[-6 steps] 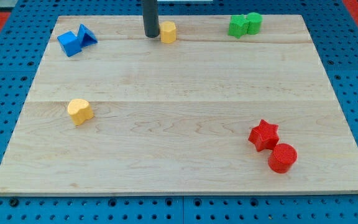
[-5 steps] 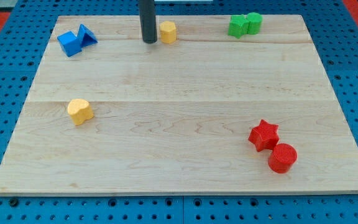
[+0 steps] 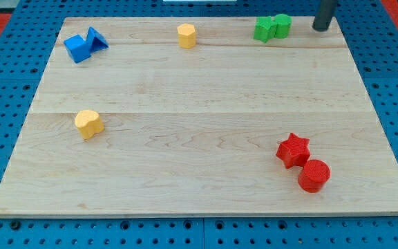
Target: Separate the green blocks
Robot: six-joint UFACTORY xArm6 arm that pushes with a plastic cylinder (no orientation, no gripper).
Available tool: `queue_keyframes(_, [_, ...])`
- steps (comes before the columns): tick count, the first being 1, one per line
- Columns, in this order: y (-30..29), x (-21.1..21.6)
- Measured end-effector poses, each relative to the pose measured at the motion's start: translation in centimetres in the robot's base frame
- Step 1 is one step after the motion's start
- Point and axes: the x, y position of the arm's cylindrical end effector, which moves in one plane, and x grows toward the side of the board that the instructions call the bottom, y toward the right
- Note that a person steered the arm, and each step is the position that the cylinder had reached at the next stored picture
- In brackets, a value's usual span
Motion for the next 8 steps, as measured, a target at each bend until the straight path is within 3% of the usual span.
queue_keyframes(3, [-9.2, -0.6])
queue_keyframes(8, [-9.8, 0.5])
